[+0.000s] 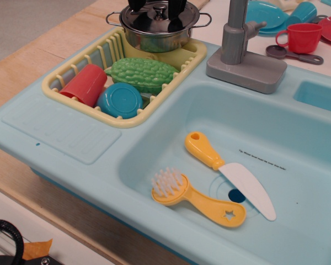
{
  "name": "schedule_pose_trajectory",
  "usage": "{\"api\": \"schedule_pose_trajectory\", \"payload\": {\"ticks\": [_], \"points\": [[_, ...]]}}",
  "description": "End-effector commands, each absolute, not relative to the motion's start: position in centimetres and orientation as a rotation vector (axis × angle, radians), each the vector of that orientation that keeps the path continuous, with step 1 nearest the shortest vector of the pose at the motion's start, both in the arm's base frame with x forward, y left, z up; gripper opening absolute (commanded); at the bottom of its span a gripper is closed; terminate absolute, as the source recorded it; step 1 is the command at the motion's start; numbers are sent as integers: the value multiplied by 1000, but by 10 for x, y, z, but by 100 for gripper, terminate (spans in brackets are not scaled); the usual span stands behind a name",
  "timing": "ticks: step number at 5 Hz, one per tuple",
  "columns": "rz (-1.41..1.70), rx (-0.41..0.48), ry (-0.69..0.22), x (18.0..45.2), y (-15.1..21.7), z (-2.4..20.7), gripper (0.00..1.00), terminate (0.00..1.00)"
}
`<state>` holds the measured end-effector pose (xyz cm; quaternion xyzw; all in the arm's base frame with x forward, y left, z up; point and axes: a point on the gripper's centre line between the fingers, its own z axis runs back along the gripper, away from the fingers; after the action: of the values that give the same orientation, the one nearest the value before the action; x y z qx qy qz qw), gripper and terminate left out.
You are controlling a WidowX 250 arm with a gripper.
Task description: Take lid off pot or pan
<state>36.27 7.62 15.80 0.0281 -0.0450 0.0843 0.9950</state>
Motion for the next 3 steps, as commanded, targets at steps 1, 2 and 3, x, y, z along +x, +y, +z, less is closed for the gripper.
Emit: {"api": "schedule_pose_trajectory", "payload": {"ticks": [1,2,3], "points": [[193,47,-128,361,82,169,0,0],[203,64,-123,359,78,178,0,0],[222,110,-108,355,71,193,0,0]]}}
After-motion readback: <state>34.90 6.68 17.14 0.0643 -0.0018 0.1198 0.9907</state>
